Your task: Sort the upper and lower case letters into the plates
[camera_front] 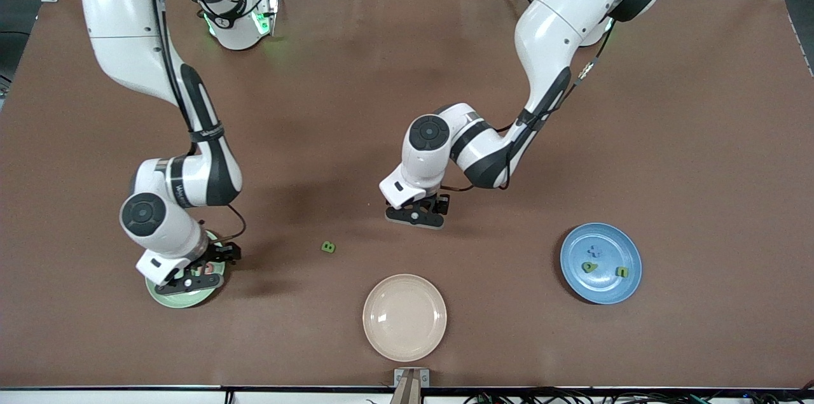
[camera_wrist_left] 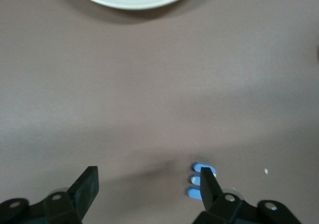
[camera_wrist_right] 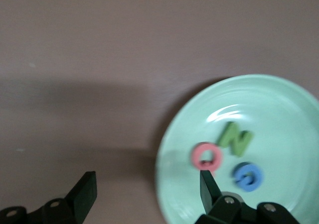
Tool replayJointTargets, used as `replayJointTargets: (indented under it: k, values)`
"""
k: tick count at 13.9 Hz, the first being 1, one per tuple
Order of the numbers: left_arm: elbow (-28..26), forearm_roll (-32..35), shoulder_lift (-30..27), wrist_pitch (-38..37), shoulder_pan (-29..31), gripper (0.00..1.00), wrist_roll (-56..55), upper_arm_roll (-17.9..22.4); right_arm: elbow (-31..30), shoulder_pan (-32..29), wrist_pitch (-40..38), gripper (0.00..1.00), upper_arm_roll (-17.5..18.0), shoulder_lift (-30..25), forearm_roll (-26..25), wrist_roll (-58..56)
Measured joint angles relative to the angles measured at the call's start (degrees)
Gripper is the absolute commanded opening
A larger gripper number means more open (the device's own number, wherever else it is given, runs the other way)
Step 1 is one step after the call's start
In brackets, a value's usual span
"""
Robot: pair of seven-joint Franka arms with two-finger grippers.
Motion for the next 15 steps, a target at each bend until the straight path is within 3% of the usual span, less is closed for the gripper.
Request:
replayJointTargets:
  k: [3, 7, 9, 12, 14, 15]
  values:
    - [0.0, 0.0, 0.7, 0.7, -2.0, 0.79, 0.0, 1.0, 0.1, 4.7, -0.2, 0.91, 0.4, 0.0, 4.7, 11.1]
    - [-0.1, 0.0, 2.8, 7.0, -7.9, 0.64, -0.1, 6.2, 2.2, 9.9, 1.5, 0.91, 0.5, 1.9, 5.4, 23.4]
    - [-0.1, 0.0, 3.8, 8.7, -8.5, 0.49, -0.1, 6.7, 3.4, 12.1, 5.8, 0.91, 0.7, 5.0, 5.4, 26.7]
    - [-0.1, 0.0, 4.0, 8.8, -8.6, 0.18, 0.0, 6.7, 6.5, 14.9, 7.7, 0.91, 0.6, 8.7, 5.4, 30.0]
    - [-0.1, 0.0, 4.0, 8.8, -8.6, 0.03, 0.0, 6.7, 7.3, 15.2, 7.5, 0.88, 0.6, 9.1, 5.5, 30.1]
    - [0.0, 0.0, 4.0, 8.8, -8.7, 0.01, 0.0, 6.7, 7.5, 15.2, 7.4, 0.85, 0.6, 9.1, 5.5, 30.1]
